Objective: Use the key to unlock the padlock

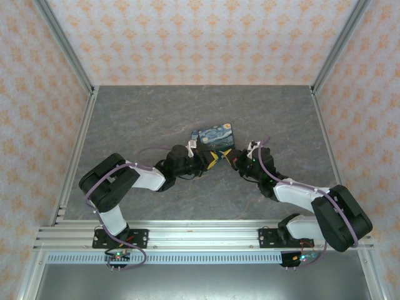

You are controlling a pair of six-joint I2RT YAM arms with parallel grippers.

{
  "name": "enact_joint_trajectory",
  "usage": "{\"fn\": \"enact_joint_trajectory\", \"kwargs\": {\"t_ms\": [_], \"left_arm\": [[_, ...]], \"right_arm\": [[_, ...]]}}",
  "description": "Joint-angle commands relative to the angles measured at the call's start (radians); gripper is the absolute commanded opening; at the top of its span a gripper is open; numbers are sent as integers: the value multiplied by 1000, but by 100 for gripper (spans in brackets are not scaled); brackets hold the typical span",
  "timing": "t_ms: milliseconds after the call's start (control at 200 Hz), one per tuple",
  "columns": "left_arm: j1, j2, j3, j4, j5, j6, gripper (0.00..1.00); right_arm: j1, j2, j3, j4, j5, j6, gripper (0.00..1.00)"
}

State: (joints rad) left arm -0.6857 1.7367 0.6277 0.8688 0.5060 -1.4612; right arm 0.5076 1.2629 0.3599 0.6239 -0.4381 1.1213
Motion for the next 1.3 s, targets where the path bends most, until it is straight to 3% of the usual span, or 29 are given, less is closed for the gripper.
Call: {"fn": "enact_joint_trajectory", "kwargs": {"t_ms": [0,285,1296], "left_arm": [[-6,-38,26,18,-5,12,0],[-6,-48,23,-10,-29,22,0],[-8,-46,32,-17,-33,25,0]], "right_arm": [[-2,-28,-33,5,5,-5,0],[-2,-105,-56,-95,0,-12,0],[46,-17,5,-93,2,-12,0]]}}
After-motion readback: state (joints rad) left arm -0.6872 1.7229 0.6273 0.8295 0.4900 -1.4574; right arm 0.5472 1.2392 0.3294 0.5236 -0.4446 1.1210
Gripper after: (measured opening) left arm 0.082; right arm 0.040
